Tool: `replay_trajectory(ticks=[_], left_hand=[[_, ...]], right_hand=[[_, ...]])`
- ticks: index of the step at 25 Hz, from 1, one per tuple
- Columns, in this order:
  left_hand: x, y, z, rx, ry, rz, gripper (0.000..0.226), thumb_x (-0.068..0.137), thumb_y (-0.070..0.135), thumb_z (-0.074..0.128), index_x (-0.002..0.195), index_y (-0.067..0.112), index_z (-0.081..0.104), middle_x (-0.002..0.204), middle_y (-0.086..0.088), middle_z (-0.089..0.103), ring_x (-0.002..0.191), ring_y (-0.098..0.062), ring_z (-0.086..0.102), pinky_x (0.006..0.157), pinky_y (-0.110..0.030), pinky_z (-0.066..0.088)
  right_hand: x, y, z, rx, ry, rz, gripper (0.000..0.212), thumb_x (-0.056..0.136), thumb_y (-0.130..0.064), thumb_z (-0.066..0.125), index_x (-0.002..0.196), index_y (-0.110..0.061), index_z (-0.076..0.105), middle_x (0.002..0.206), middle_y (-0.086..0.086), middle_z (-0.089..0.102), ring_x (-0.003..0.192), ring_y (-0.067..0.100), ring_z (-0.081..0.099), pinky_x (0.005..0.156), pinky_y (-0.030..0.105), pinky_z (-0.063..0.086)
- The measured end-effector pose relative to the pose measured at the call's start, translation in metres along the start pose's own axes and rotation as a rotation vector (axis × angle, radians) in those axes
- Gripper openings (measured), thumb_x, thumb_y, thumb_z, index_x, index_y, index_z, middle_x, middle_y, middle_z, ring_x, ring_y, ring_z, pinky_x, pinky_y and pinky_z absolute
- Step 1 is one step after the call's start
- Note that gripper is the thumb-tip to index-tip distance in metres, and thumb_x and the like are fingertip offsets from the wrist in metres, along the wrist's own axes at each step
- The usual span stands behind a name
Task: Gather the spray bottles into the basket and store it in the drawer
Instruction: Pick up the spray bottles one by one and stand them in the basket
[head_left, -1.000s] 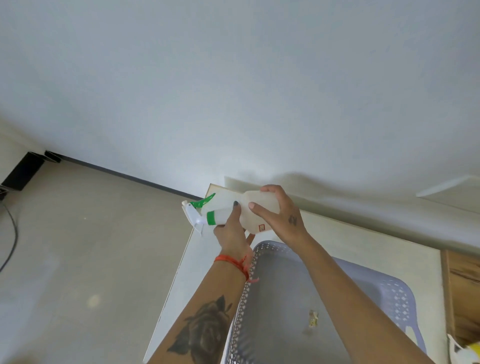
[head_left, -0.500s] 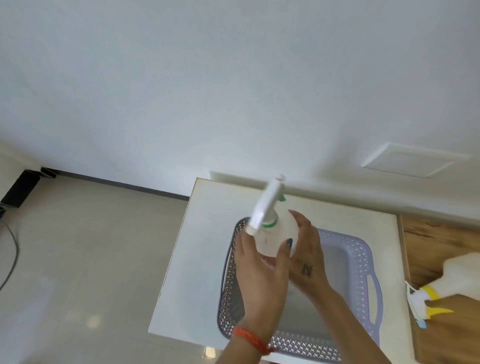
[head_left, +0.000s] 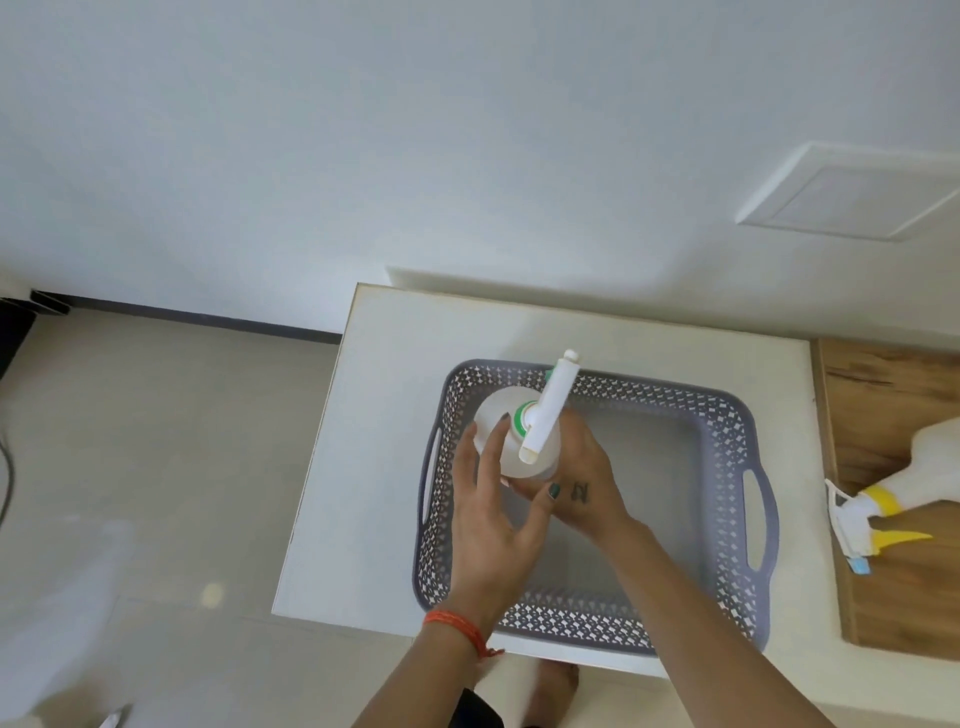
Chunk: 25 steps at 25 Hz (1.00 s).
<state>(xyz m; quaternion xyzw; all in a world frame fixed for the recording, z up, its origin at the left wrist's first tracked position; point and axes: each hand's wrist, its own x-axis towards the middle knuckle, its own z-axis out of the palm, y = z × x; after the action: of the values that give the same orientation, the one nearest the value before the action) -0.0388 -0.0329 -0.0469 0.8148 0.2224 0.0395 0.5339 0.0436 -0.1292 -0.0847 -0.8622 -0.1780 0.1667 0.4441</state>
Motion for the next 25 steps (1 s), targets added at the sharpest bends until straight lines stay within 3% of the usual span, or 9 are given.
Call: replay_trajectory(ticks=[2, 4, 9, 12, 15, 20, 25], left_hand=[[0.000, -0.009, 0.003, -0.015, 0.000, -0.023, 0.071, 0.078, 0.051, 0.059, 0.130, 0.067, 0.014, 0.155, 0.003, 0.019, 0.144, -0.007, 0.016, 0.113, -0.041, 0.034], [0.001, -0.014, 0.004, -0.033, 0.004, -0.032, 0.073, 0.078, 0.049, 0.060, 0.132, 0.065, 0.014, 0.155, 0.004, 0.018, 0.144, -0.012, 0.019, 0.111, -0.044, 0.036], [0.009, -0.018, 0.006, -0.010, 0.028, -0.031, 0.075, 0.079, 0.046, 0.059, 0.141, 0.047, 0.018, 0.152, -0.001, 0.022, 0.142, -0.014, 0.023, 0.107, -0.045, 0.041], [0.010, -0.017, 0.007, -0.004, 0.033, -0.036, 0.074, 0.077, 0.052, 0.057, 0.140, 0.049, 0.018, 0.154, 0.000, 0.021, 0.140, -0.004, 0.019, 0.110, -0.040, 0.036], [0.006, -0.020, 0.008, -0.014, 0.067, -0.086, 0.078, 0.078, 0.048, 0.061, 0.142, 0.046, 0.017, 0.154, 0.001, 0.022, 0.143, -0.012, 0.023, 0.109, -0.044, 0.039], [-0.027, 0.003, 0.020, -0.023, 0.247, -0.347, 0.071, 0.084, 0.034, 0.063, 0.143, 0.027, 0.025, 0.146, -0.003, 0.032, 0.126, -0.024, 0.046, 0.096, -0.051, 0.047], [-0.072, 0.067, 0.069, -0.062, 0.221, -0.343, 0.061, 0.086, 0.027, 0.063, 0.137, 0.018, 0.033, 0.127, 0.003, 0.039, 0.111, -0.024, 0.053, 0.083, -0.039, 0.047]], right_hand=[[0.003, 0.005, 0.005, -0.024, -0.021, -0.004, 0.088, 0.065, -0.052, 0.072, 0.134, -0.007, 0.040, 0.129, 0.006, 0.051, 0.114, 0.011, 0.049, 0.089, 0.008, 0.036], [0.008, 0.008, 0.009, -0.033, -0.031, -0.007, 0.088, 0.065, -0.050, 0.072, 0.135, -0.009, 0.039, 0.131, 0.008, 0.045, 0.111, 0.008, 0.046, 0.086, 0.003, 0.033], [0.020, 0.008, 0.010, -0.082, -0.047, 0.006, 0.093, 0.067, -0.037, 0.080, 0.143, -0.019, 0.030, 0.138, 0.005, 0.036, 0.117, 0.020, 0.049, 0.089, 0.025, 0.042], [0.022, 0.007, 0.011, -0.109, -0.060, 0.015, 0.097, 0.068, -0.038, 0.079, 0.146, -0.018, 0.025, 0.142, 0.005, 0.034, 0.118, 0.024, 0.049, 0.091, 0.036, 0.046], [0.017, 0.008, 0.006, -0.089, -0.071, 0.046, 0.103, 0.069, -0.038, 0.078, 0.150, -0.017, 0.017, 0.146, 0.006, 0.032, 0.125, 0.023, 0.044, 0.096, 0.030, 0.040], [-0.022, 0.015, -0.026, -0.046, 0.062, 0.144, 0.082, 0.074, -0.013, 0.069, 0.145, -0.011, 0.029, 0.140, 0.010, 0.044, 0.129, 0.023, 0.045, 0.106, 0.032, 0.039], [-0.073, 0.018, -0.091, -0.012, 0.264, 0.200, 0.069, 0.077, -0.022, 0.069, 0.139, -0.012, 0.041, 0.131, 0.009, 0.054, 0.118, 0.022, 0.054, 0.100, 0.033, 0.046]])
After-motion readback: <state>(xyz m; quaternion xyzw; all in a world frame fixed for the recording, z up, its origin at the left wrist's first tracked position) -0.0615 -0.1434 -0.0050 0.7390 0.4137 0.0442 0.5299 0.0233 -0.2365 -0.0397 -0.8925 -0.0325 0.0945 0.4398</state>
